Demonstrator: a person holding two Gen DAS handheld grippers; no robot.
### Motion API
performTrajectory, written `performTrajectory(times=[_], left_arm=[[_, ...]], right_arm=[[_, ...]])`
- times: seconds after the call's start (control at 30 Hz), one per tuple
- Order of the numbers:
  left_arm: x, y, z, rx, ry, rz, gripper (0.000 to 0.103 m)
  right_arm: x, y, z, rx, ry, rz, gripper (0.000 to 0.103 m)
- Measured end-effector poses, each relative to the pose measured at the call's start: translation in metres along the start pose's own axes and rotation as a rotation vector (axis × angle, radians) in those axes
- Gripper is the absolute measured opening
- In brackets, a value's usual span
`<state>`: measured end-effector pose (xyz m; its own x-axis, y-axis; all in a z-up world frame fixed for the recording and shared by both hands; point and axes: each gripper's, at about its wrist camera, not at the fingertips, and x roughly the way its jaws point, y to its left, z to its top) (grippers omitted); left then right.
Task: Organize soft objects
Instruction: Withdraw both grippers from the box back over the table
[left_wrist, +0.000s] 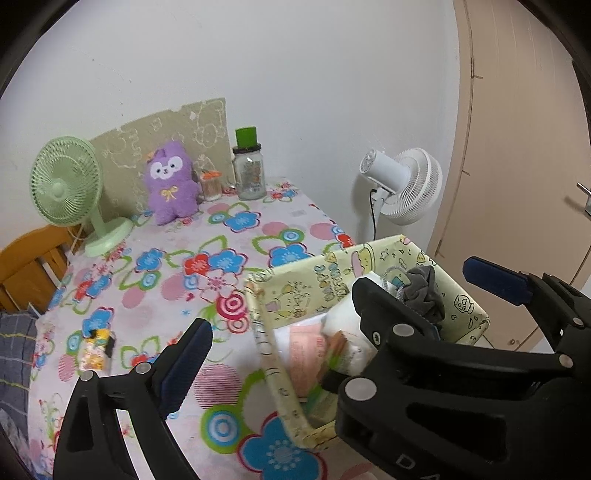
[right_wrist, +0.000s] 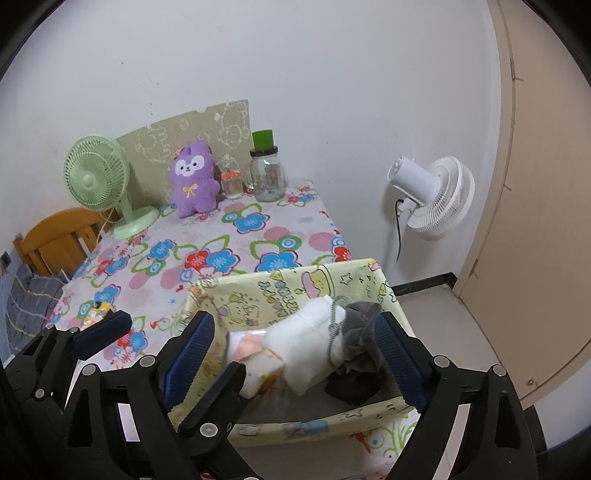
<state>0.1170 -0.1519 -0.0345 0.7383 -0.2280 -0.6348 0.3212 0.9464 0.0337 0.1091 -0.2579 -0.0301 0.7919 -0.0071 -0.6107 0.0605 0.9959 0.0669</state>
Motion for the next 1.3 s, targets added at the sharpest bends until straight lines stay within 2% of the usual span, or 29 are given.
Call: performTrajectory(times=[0.23, 0.73, 1.3], left_arm=[[-0.019, 0.018, 0.001, 0.004, -0.030, 0.006, 0.101], [-0.058, 0.063, -0.005, 0.010, -0.099, 0.005, 0.101], [-0.066, 0.123, -0.020, -0.026, -0.103, 0.070, 0.101]], right_arm=[[-0.018, 0.024, 0.004, -0.010, -0.040, -0.006, 0.094], [-0.051, 0.076, 0.005, -0.007, -0.103, -0.033, 0.097], [-0.039, 0.142, 0.002, -0.047, -0.074, 0.025, 0.099]])
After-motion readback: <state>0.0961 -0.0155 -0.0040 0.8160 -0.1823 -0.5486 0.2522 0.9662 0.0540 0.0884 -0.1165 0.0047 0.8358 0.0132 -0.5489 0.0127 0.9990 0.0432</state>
